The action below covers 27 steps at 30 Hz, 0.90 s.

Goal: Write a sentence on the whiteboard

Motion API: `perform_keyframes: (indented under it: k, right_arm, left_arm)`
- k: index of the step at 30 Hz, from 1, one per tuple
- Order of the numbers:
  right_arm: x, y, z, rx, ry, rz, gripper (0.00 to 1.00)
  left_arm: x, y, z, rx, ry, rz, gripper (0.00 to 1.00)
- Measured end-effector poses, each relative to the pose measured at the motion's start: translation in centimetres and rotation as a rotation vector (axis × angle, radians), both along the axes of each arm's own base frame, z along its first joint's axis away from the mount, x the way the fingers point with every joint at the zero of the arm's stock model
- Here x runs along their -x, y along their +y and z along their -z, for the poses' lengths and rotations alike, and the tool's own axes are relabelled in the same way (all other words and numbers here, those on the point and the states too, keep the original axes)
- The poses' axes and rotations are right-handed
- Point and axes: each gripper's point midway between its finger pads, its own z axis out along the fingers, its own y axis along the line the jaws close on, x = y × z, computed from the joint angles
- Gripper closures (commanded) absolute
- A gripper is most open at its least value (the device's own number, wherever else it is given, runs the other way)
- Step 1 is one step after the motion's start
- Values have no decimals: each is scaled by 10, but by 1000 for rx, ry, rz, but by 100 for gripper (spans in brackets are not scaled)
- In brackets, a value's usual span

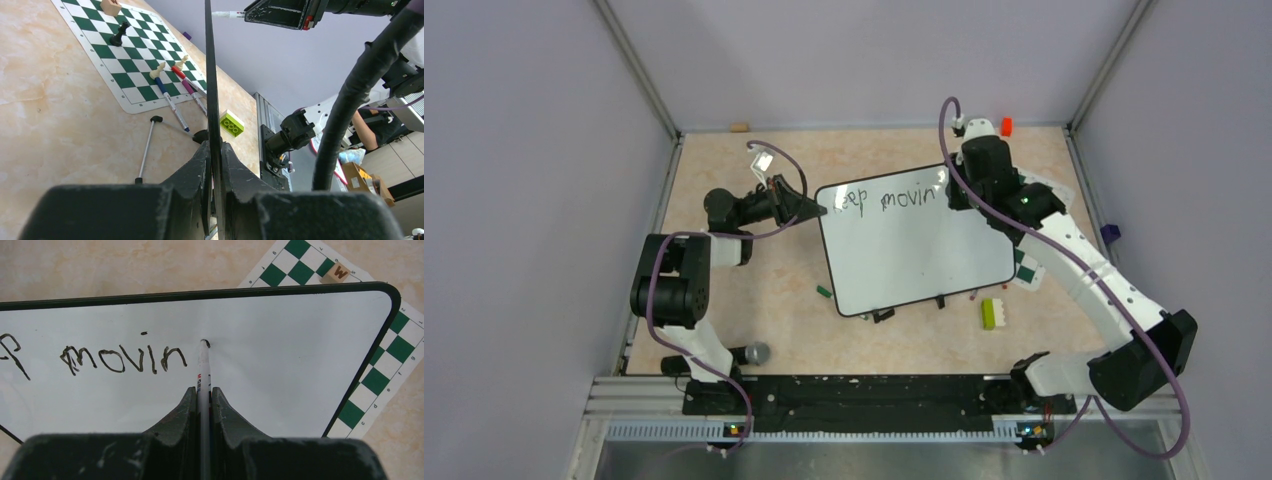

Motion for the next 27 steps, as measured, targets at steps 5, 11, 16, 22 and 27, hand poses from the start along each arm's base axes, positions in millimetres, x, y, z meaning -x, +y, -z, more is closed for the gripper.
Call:
perform_keyframes:
  k: [5,11,16,22,27]
  right_arm:
    - [2,5,1,-15,9,-27,100]
    - [3,9,2,-28,19,-48,100]
    - [6,10,5,-28,33,-58,100]
    - [8,8,8,-21,47,-59,100]
    - [10,6,11,-9,58,-52,100]
  left_arm:
    - [0,0,0,0,0,0,90]
    - [0,0,0,0,0,0,90]
    - [0,0,0,0,0,0,90]
    - [0,0,0,0,0,0,90]
    - [0,0,0,0,0,0,90]
